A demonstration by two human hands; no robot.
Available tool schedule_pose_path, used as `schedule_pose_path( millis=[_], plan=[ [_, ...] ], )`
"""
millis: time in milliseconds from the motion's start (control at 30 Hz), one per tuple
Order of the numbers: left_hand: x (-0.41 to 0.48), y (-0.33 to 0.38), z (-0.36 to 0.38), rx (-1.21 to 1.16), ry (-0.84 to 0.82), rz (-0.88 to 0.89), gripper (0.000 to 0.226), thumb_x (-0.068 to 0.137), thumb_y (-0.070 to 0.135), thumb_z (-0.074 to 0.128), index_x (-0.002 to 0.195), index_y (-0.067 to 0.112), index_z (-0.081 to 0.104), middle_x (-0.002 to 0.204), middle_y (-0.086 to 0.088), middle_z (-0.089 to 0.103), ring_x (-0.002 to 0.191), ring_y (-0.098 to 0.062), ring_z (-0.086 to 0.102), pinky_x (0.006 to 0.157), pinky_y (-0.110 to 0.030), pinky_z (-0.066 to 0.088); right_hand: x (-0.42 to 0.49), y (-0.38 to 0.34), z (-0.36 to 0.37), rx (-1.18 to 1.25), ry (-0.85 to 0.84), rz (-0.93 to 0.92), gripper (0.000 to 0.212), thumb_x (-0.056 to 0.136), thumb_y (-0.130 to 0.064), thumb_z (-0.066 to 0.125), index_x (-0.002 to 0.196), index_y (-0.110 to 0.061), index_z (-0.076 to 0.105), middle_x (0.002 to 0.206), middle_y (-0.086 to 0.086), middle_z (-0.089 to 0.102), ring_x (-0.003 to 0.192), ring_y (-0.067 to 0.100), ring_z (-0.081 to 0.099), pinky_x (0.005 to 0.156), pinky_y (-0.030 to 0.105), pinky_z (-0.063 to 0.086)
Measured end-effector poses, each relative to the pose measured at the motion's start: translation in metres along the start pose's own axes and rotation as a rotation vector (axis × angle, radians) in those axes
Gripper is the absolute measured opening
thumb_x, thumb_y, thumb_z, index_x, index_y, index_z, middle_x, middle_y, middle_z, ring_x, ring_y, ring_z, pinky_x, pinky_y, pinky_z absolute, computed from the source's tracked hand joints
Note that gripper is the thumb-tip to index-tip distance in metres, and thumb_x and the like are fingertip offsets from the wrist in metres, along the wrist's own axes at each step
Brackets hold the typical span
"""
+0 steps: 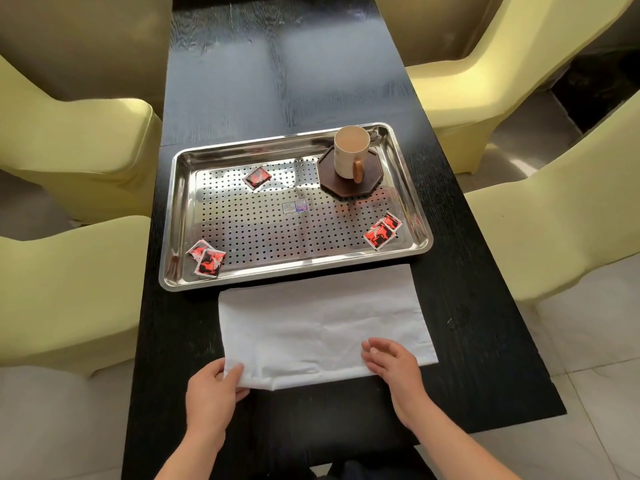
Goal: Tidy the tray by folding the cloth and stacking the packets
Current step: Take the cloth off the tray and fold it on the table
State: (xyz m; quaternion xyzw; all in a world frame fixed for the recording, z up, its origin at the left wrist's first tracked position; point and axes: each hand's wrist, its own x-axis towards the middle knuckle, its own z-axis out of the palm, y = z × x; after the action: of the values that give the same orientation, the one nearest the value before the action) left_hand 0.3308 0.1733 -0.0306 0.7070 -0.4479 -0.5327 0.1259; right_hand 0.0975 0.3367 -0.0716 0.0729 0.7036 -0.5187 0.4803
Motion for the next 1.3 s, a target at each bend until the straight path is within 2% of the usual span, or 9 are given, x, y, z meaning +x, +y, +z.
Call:
schedule_pose_path(
  millis=[100,267,400,533,633,800,933,1200,1300],
  plan=[
    [-0.01,0.007,0.003,0.016,0.005,0.087,0.018,0.097,0.013,0.058,0.113,0.014,0.067,0.099,0.001,0.07,0.091,-0.016,0.068,0.077,-0.037,0.061,0.003,-0.002,-0.004,0.019,0.005,0.027,0.019,0.099,-0.003,0.056,0.114,-0.008,0.067,0.111,0.011,0.074,0.103,0.023,0.072,0.09,0.034,0.058],
    [-0.031,0.017,0.015,0.191,-0.052,0.248,0.028,0.1,0.023,0.052,0.081,0.04,0.062,0.082,0.007,0.073,0.08,-0.012,0.069,0.073,-0.036,0.06,0.002,-0.008,-0.009,0.045,-0.035,0.057,0.019,0.101,-0.004,0.054,0.116,-0.006,0.065,0.111,0.013,0.074,0.103,0.028,0.072,0.093,0.04,0.058],
    [-0.047,0.017,0.037,0.494,-0.055,0.458,0.03,0.099,0.025,0.051,0.071,0.02,0.057,0.066,-0.007,0.064,0.058,-0.02,0.06,0.06,-0.041,0.053,0.001,-0.009,-0.013,0.014,-0.085,0.069,0.021,0.102,-0.009,0.054,0.119,-0.005,0.065,0.11,0.014,0.074,0.101,0.028,0.073,0.093,0.042,0.058],
    [-0.074,0.025,0.071,0.735,-0.109,0.661,0.021,0.1,0.026,0.045,0.109,0.023,0.064,0.069,0.001,0.066,0.063,-0.014,0.064,0.063,-0.034,0.052,-0.003,-0.024,-0.003,-0.052,-0.204,0.047,0.028,0.103,-0.027,0.055,0.121,-0.008,0.064,0.114,0.011,0.074,0.102,0.025,0.073,0.095,0.043,0.058],
    [-0.087,0.033,0.096,0.92,-0.173,0.693,0.041,0.102,0.026,0.04,0.142,0.036,0.042,0.091,0.001,0.073,0.081,-0.018,0.069,0.074,-0.031,0.054,-0.004,-0.045,0.011,-0.15,-0.308,0.019,0.039,0.099,-0.048,0.055,0.118,-0.016,0.065,0.114,0.005,0.074,0.1,0.02,0.074,0.094,0.041,0.059],
    [-0.101,0.043,0.13,1.179,-0.272,0.755,0.054,0.101,0.015,0.039,0.152,0.026,0.027,0.101,0.001,0.071,0.088,-0.019,0.069,0.073,-0.03,0.05,0.003,-0.076,0.029,-0.462,-0.28,-0.184,0.027,0.087,-0.045,0.072,0.084,-0.022,0.059,0.081,-0.011,0.062,0.077,0.006,0.06,0.074,0.027,0.054],
    [-0.105,0.042,0.142,1.239,-0.297,0.785,0.047,0.1,0.012,0.039,0.145,0.024,0.037,0.099,0.0,0.071,0.087,-0.022,0.069,0.071,-0.032,0.048,0.026,-0.08,0.029,-0.602,-0.137,-0.198,0.022,0.088,-0.029,0.068,0.107,-0.017,0.067,0.104,-0.001,0.072,0.098,0.019,0.067,0.091,0.044,0.056],
    [-0.112,0.04,0.146,1.066,-0.299,0.839,0.021,0.102,0.032,0.04,0.101,0.023,0.059,0.092,0.003,0.068,0.083,-0.017,0.065,0.068,-0.027,0.042,0.046,-0.099,0.003,-0.755,-0.039,-0.321,0.024,0.098,-0.029,0.054,0.091,-0.009,0.064,0.091,0.008,0.068,0.087,0.027,0.063,0.069,0.036,0.045],
    [-0.113,0.038,0.152,0.966,-0.308,0.832,0.023,0.101,0.037,0.043,0.107,0.025,0.062,0.096,0.007,0.062,0.081,-0.013,0.058,0.071,-0.023,0.043,0.049,-0.104,-0.006,-0.754,-0.057,-0.335,0.025,0.098,-0.028,0.054,0.088,-0.008,0.064,0.089,0.009,0.069,0.084,0.027,0.063,0.063,0.033,0.042]
  ],
)
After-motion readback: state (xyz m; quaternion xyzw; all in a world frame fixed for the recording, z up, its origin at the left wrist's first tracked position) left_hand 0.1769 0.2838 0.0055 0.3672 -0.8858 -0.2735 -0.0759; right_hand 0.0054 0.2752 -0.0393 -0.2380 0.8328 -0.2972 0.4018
